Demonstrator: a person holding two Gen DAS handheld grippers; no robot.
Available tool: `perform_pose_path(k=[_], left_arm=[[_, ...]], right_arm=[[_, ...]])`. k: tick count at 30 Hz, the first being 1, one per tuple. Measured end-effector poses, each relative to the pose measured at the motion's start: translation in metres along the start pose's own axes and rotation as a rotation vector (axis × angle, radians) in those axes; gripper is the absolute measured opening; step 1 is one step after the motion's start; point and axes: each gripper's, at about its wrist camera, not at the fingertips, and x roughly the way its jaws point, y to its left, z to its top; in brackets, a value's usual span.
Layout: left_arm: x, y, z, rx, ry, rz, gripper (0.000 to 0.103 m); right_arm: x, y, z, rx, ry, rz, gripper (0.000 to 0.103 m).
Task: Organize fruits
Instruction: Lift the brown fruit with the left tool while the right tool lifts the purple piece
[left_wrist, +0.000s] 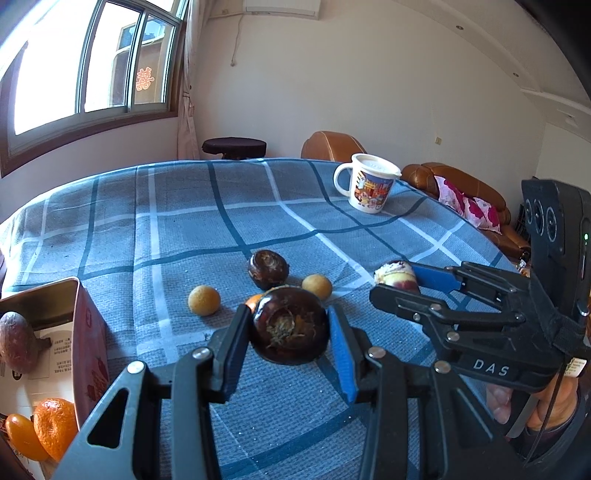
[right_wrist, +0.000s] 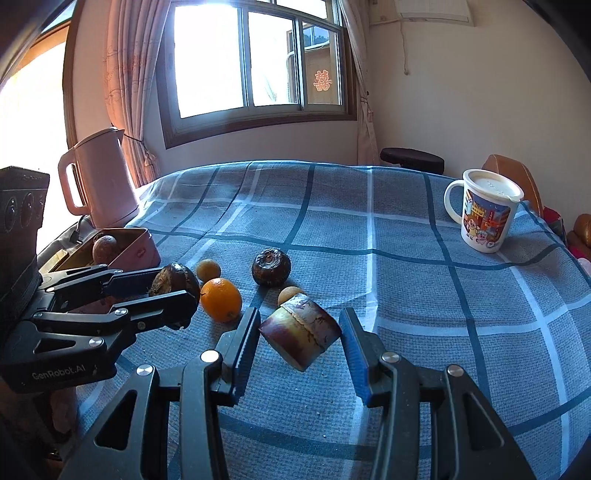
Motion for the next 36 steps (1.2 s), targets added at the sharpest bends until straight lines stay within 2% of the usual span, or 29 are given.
perform_pose_path(k=[18, 36], left_arm=[[-0.014, -0.006, -0.002, 0.030, -0.078, 0.038, 0.044], [-0.023, -0.006, -0.004, 0.037, -0.120, 0.048, 0.044]], right_arm=[[-0.012, 0.003, -0.001, -0.020, -0.071, -0.002, 0.046], [-0.021, 0.005, -0.003, -0.035, -0.116, -0.012, 0.046]])
